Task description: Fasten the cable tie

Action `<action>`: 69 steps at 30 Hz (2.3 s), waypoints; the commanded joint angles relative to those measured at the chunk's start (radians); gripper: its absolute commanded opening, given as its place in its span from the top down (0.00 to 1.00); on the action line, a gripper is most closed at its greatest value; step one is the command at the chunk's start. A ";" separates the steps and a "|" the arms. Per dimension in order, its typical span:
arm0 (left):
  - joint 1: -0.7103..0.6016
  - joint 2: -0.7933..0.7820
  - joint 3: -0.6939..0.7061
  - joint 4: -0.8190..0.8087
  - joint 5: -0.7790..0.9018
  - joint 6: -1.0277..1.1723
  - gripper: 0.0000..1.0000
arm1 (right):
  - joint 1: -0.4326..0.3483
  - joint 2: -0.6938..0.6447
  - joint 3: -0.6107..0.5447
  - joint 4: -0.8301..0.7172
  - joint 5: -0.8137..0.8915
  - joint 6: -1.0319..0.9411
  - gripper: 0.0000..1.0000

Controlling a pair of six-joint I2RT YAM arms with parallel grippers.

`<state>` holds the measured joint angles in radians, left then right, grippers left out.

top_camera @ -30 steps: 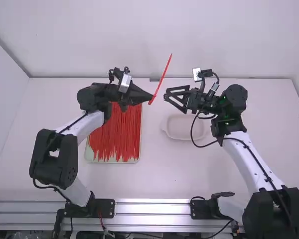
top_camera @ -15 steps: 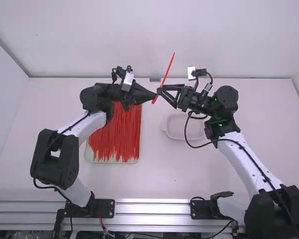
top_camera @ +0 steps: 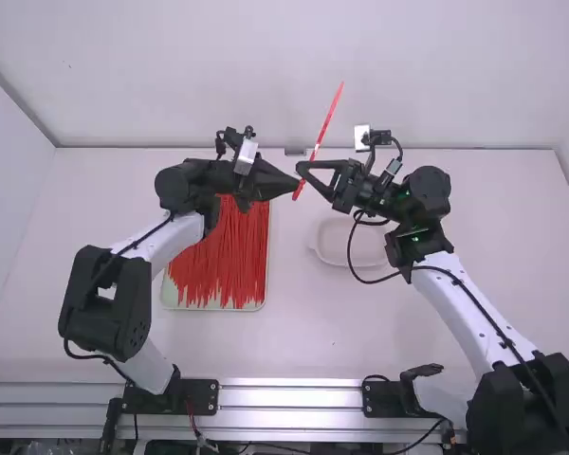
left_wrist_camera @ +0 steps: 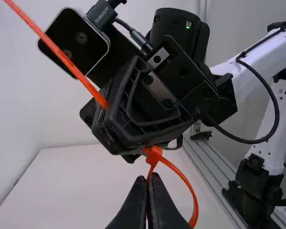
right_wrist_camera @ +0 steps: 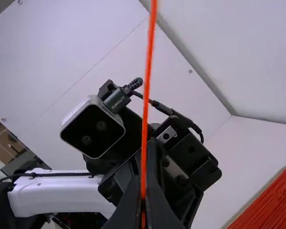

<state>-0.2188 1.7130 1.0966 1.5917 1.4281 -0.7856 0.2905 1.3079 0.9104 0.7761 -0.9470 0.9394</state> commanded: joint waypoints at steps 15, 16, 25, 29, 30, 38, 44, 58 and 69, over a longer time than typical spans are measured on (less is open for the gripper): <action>0.097 -0.004 0.016 -0.252 -0.241 -0.059 0.01 | -0.130 -0.006 0.025 -0.010 -0.161 -0.002 1.00; 0.096 -0.004 0.017 -0.270 -0.235 -0.057 0.01 | -0.138 -0.006 0.025 -0.026 -0.159 -0.003 1.00; 0.095 -0.004 0.055 -0.522 -0.121 0.023 0.01 | -0.215 -0.006 0.025 -0.211 -0.159 -0.113 1.00; 0.096 -0.004 0.085 -0.744 -0.101 0.121 0.01 | -0.235 -0.006 0.025 -0.277 -0.159 -0.166 1.00; 0.096 -0.004 0.092 -0.809 -0.101 0.163 0.01 | -0.241 -0.006 0.025 -0.298 -0.159 -0.185 1.00; 0.106 -0.004 0.126 -1.287 -0.176 0.455 0.01 | -0.280 -0.006 0.025 -0.484 -0.152 -0.348 1.00; 0.108 -0.004 0.126 -1.579 -0.269 0.650 0.01 | -0.303 -0.006 0.025 -0.636 -0.103 -0.484 1.00; 0.101 -0.004 0.125 -1.982 -0.404 0.889 0.01 | -0.195 -0.006 0.025 -0.922 0.385 -0.714 1.00; 0.101 -0.004 0.122 -2.060 -0.470 0.937 0.01 | -0.112 0.046 -0.101 -0.784 0.686 -0.675 1.00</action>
<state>-0.1177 1.7126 1.2018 -0.4606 0.9588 0.1116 0.1787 1.3251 0.8467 -0.0170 -0.3538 0.2485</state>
